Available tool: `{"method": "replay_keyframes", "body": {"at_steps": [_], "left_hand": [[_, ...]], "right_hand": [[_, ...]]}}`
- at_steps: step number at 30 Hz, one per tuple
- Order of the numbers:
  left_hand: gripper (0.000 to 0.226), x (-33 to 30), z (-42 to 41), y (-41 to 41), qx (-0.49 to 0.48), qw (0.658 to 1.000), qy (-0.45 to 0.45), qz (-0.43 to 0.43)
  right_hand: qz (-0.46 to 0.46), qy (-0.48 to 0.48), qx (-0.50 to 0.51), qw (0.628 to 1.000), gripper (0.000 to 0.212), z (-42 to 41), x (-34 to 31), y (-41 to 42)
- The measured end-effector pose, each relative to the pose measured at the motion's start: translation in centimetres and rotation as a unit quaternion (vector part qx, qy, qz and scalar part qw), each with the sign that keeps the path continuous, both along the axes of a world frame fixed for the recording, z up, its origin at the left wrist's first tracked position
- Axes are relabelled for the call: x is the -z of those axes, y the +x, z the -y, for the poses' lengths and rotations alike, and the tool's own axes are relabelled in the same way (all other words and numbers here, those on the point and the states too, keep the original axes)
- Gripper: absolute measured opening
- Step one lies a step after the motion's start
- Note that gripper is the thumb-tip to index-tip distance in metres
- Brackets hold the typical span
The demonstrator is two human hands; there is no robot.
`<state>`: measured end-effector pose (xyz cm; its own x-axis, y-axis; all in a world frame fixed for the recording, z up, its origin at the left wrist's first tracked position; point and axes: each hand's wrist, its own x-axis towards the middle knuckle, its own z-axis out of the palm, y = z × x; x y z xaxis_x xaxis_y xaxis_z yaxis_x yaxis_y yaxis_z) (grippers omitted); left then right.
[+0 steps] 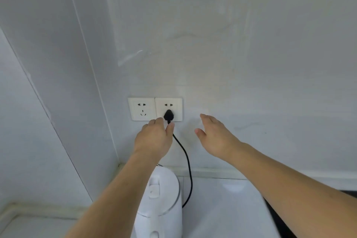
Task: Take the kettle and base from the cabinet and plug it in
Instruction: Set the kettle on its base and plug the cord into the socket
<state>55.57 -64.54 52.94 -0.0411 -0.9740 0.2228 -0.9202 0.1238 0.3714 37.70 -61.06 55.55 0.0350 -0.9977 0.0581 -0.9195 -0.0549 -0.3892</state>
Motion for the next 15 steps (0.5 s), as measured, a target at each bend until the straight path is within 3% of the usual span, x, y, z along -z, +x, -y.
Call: {"method": "replay_keyframes", "body": {"at_steps": [9,15], "left_hand": [[0.063,-5.5,-11.0,-9.2,0.045,0.997,0.054,0.017],[0.062,-8.1,-20.6,-17.5,0.067,0.996,0.051,0.019]], "right_hand": [[-0.071,0.006,0.030,0.997,0.067,-12.6,-4.2,-9.8],[-0.064,0.007,0.041,0.997,0.068,-23.4,-5.4,-18.9]]}}
